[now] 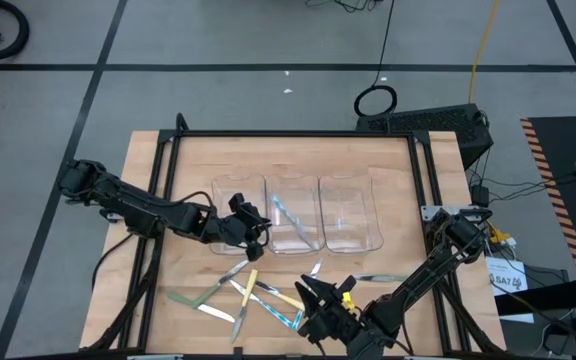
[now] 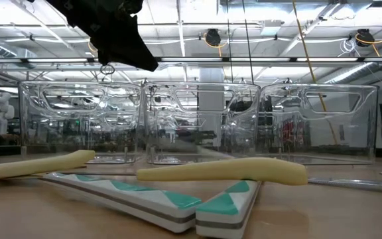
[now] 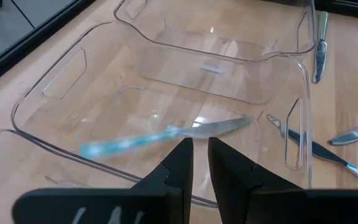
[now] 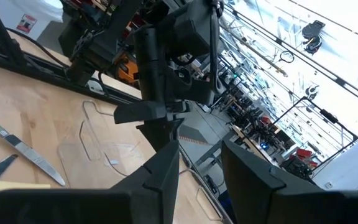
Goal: Sort silverware by color (type)
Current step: Put the right blue knife into the middle transparent bin, then put the left blue knife into the middle transparent bin
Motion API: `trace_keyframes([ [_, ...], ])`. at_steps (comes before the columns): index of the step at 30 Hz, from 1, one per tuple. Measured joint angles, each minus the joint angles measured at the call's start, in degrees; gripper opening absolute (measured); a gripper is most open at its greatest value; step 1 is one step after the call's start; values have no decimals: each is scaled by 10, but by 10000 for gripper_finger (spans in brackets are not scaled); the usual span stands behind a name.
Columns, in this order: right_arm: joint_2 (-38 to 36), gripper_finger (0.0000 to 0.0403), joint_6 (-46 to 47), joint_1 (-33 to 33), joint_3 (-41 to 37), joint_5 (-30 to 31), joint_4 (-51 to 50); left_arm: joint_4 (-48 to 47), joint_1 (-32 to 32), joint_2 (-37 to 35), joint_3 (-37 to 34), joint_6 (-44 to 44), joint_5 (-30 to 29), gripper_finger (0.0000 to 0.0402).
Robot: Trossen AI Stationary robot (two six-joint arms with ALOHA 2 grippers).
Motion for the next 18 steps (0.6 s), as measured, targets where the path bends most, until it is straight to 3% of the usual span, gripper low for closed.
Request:
trace_keyframes([
  [18,0,116,-12,8,0,0,5,-23,-18,0,0,1,-2,56],
])
